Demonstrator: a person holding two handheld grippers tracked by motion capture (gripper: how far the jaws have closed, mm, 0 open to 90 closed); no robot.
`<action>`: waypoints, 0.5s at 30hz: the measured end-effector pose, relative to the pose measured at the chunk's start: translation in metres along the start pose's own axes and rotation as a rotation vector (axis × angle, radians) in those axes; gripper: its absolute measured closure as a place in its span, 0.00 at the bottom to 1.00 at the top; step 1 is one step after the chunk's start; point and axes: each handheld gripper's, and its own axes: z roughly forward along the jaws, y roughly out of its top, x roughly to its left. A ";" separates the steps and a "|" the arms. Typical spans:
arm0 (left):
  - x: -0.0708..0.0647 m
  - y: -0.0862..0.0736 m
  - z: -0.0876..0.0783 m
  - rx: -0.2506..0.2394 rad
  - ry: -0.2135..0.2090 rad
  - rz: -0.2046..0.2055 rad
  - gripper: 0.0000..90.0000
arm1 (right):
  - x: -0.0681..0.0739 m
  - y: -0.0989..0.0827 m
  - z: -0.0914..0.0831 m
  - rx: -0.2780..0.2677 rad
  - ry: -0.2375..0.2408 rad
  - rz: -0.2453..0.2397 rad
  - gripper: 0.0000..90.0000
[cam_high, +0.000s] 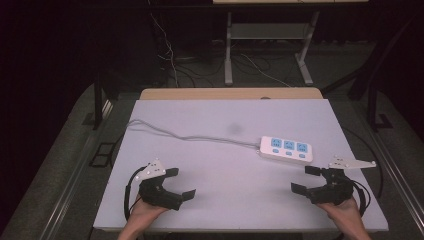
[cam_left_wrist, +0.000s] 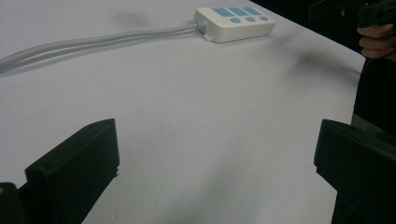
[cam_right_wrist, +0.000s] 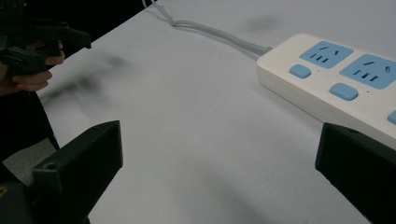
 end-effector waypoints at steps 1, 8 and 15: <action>0.000 0.000 0.000 0.000 -0.001 -0.003 0.00 | 0.000 0.000 0.000 0.003 0.002 -0.002 0.00; 0.001 0.000 0.001 0.006 -0.001 -0.005 0.00 | 0.001 -0.001 0.001 0.014 0.002 -0.003 0.00; 0.001 -0.001 0.001 0.007 -0.001 -0.007 0.00 | 0.002 -0.002 0.003 0.034 0.002 -0.008 0.00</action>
